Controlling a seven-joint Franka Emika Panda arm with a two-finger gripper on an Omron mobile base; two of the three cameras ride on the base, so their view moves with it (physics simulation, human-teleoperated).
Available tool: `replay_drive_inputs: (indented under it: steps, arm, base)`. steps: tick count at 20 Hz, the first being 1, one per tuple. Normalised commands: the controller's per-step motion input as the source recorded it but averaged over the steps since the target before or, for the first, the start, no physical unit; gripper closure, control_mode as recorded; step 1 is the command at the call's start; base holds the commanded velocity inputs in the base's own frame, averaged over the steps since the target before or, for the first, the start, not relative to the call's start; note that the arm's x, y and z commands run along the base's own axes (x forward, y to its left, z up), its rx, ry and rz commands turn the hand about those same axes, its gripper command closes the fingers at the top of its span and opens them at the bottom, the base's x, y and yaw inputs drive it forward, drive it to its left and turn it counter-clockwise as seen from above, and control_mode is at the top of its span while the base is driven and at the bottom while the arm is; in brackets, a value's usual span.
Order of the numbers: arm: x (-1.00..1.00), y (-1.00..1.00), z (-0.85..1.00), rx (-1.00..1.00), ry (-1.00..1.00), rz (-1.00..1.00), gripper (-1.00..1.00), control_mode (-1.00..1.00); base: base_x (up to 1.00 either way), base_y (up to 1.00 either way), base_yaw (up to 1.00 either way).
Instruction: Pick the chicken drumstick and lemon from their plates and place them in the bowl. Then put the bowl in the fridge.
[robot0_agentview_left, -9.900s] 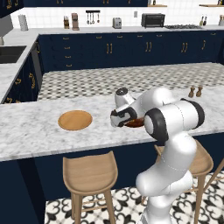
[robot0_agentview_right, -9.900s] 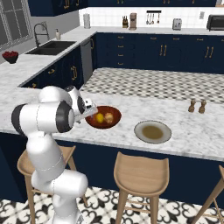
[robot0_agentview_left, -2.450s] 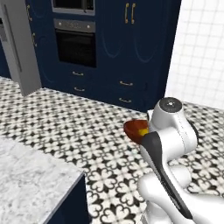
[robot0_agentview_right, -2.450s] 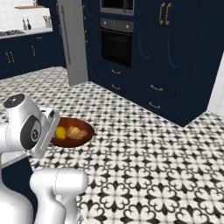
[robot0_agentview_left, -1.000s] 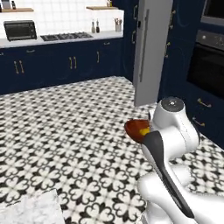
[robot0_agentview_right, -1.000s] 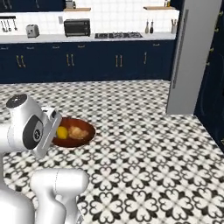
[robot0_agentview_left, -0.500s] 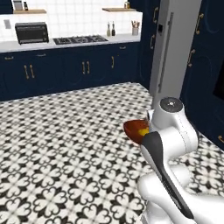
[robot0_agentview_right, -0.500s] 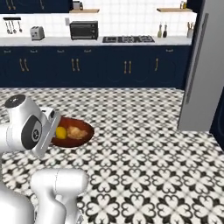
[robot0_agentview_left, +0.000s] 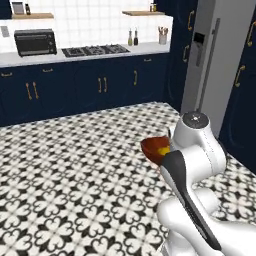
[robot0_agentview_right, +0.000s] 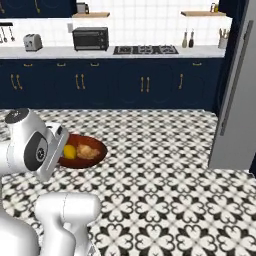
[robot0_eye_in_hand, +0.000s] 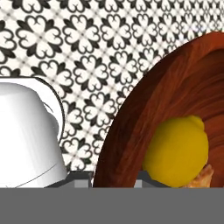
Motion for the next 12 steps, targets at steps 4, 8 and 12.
replay_drive_inputs:
  steps: [4, 8, 12]
  arm:
    - [0.0, 0.0, 0.0, 0.0, 0.0, 0.0, 1.0, 1.0]
    - [0.0, 0.0, 0.0, 0.0, 0.0, 0.0, 1.0, 1.0]
    - [0.0, 0.0, 0.0, 0.0, 0.0, 0.0, 1.0, 1.0]
  base:
    - [1.0, -0.03, 0.0]
    - [1.0, -0.03, 0.0]
    - [1.0, -0.02, 0.0]
